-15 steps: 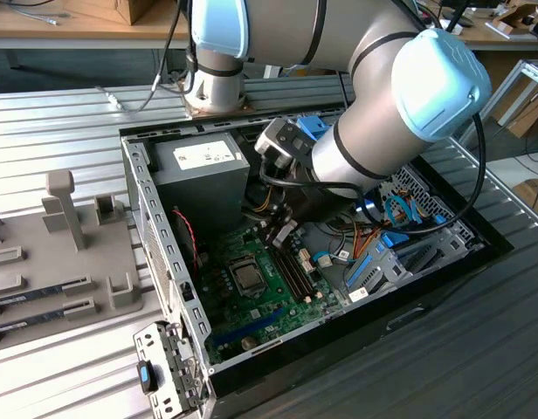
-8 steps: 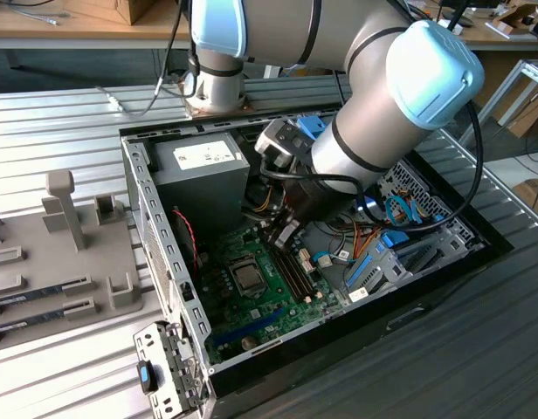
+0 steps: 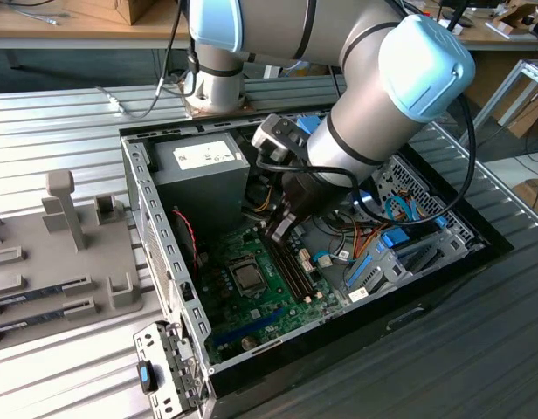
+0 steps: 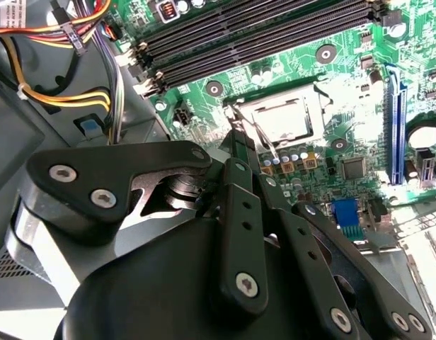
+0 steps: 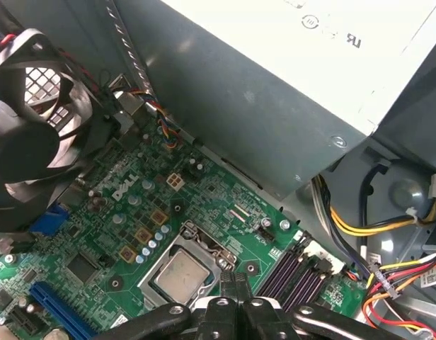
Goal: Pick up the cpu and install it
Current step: 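Install the first cpu locking lever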
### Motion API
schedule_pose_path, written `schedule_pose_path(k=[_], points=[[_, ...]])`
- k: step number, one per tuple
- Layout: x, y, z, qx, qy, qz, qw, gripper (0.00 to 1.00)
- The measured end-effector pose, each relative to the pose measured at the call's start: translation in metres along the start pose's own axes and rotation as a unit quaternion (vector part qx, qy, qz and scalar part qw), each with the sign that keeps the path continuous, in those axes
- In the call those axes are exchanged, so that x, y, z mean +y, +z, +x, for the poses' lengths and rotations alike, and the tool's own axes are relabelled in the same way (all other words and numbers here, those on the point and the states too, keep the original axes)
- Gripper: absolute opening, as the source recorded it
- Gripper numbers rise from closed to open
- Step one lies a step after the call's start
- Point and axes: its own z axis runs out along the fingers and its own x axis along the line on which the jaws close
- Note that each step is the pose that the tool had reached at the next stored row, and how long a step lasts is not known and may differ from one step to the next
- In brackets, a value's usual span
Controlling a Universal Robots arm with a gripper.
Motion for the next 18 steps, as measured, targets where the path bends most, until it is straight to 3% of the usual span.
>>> schedule_pose_path(k=[8,18], points=[[0.0004,0.0048,0.0017,0.0001,0.0,0.0001,1.0,0.11],[-0.002,0.0053,0.0035,0.002,0.0,0.0023,1.0,0.11]])
